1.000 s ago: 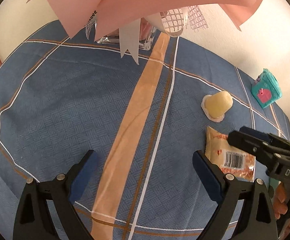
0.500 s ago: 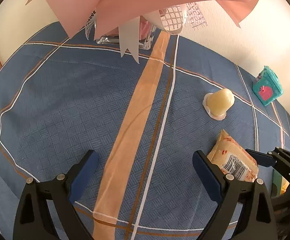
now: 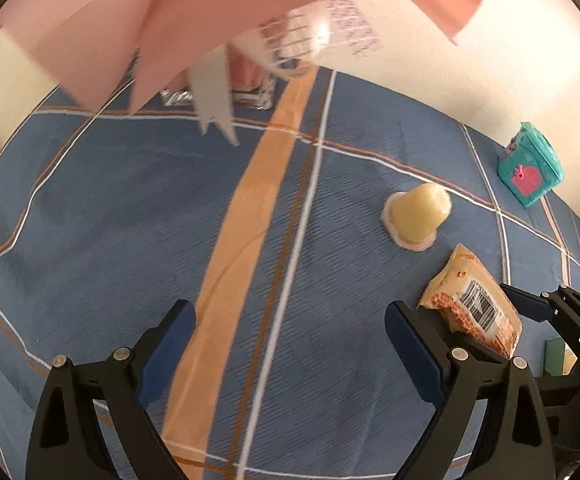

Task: Organize snacks
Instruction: 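Position left gripper around the pudding cup while right approaches the bread bag, then grasp the white pudding cup with left gripper while right grasps cream bread bag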

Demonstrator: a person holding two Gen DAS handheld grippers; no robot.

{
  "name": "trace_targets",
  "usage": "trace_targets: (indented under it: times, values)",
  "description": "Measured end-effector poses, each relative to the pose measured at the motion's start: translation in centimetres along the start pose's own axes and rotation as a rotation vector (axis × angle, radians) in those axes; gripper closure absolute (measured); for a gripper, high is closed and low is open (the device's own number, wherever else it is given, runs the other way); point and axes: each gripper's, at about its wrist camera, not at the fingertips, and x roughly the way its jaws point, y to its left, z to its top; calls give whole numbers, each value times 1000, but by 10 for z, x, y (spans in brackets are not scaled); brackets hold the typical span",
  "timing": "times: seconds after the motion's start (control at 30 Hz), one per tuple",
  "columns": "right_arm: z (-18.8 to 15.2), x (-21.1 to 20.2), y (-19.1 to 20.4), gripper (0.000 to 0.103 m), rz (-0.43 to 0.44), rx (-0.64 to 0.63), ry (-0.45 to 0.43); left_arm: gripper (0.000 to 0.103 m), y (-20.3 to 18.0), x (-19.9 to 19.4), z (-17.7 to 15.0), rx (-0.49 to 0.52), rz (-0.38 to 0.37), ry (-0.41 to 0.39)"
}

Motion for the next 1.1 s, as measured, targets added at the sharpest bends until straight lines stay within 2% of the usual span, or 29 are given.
trace_targets:
  times: [0.27, 0.63, 0.8, 0.9, 1.1]
  values:
    - [-4, -3, -27, 34, -29, 75, 3, 7, -32, 9, 20, 70, 9, -8]
    - [-7, -4, -77, 34, -99, 228, 16, 8, -67, 40, 52, 95, 15, 28]
    - [-13, -9, -92, 34, -124, 249, 18, 8, -82, 55, 65, 124, 25, 33]
    - [-16, -8, -96, 35, -123, 252, 18, 15, -85, 65, 70, 113, 36, 47]
    - [-17, -9, -103, 42, -123, 255, 13, 20, -95, 76, 76, 153, 66, 36]
